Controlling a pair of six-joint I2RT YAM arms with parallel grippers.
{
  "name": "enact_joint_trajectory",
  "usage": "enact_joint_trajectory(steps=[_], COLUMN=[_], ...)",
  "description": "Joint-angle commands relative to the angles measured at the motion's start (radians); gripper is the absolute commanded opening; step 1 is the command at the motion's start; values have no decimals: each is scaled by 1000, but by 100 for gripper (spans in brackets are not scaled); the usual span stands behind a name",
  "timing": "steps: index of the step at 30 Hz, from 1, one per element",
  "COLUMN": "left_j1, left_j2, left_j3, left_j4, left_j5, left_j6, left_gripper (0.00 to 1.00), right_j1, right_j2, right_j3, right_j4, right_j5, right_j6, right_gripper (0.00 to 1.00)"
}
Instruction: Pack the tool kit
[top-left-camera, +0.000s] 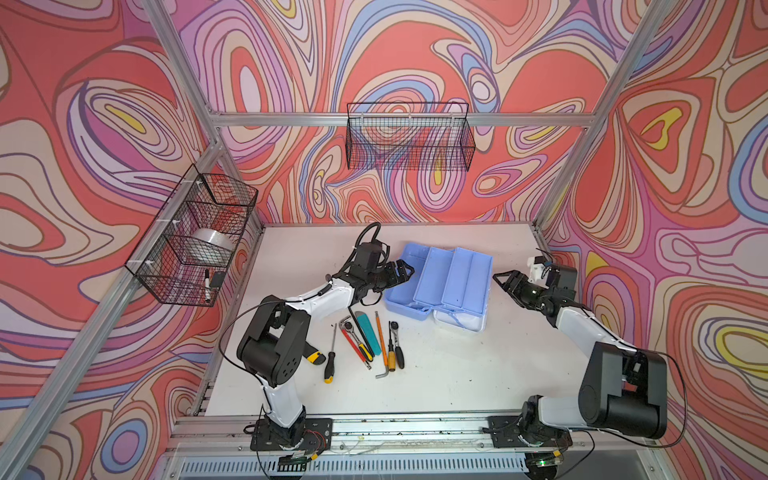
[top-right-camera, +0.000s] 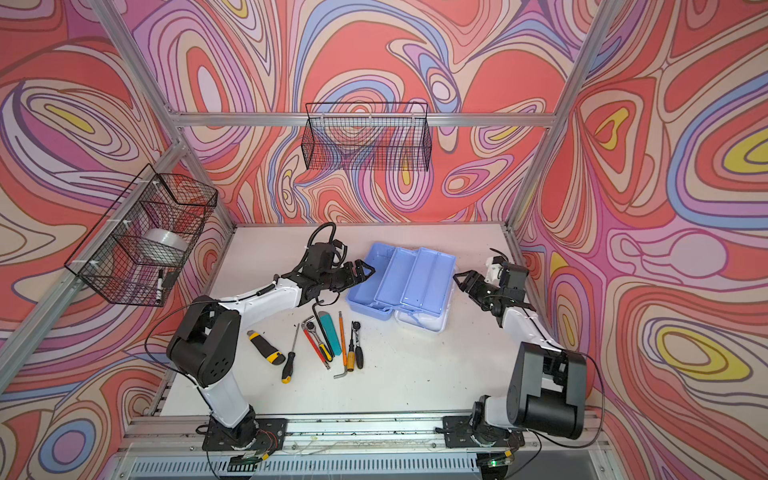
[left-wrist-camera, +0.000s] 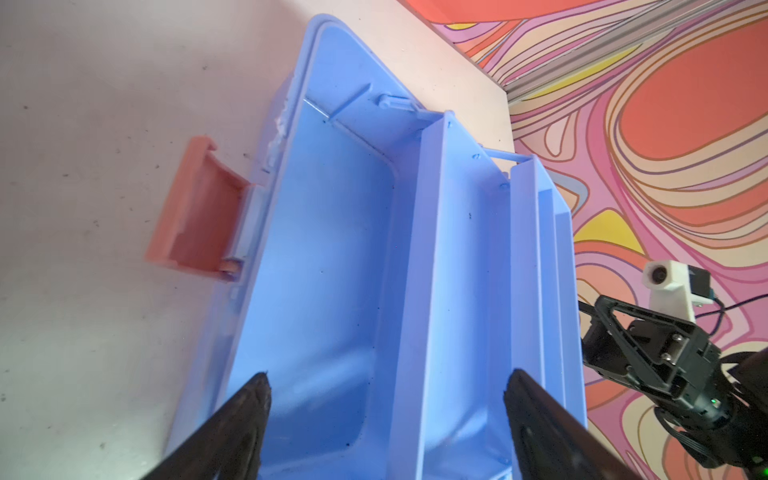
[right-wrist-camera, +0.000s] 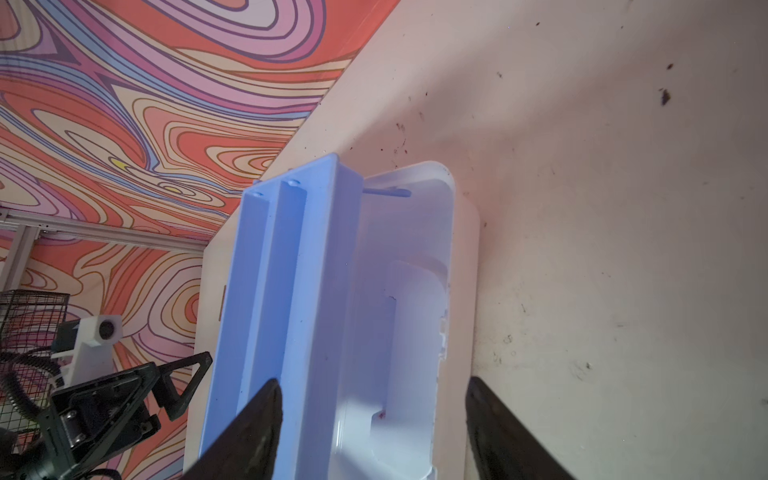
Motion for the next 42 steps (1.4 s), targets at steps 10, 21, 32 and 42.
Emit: enact_joint_trajectory(steps=[10,21,32,42], left_j1=[17,20,-6,-67], left_j2=[10,-10,45,41], left_j3=[-58,-63,-38,-56], left_j4=[-44,-85,-57,17], left_j5=[-59,-97,-2,34], left_j6=[77,118,97,33], left_gripper=[88,88,81,78], right_j1=[20,20,20,18], right_j2=[62,91,99,61], right_j3=[41,82,117,169], right_j4=[-12,-38,-68,-145], right_j5=[4,8,41,174], right_j6=[-25,-36,-48,-101], right_gripper=[72,73,79,94])
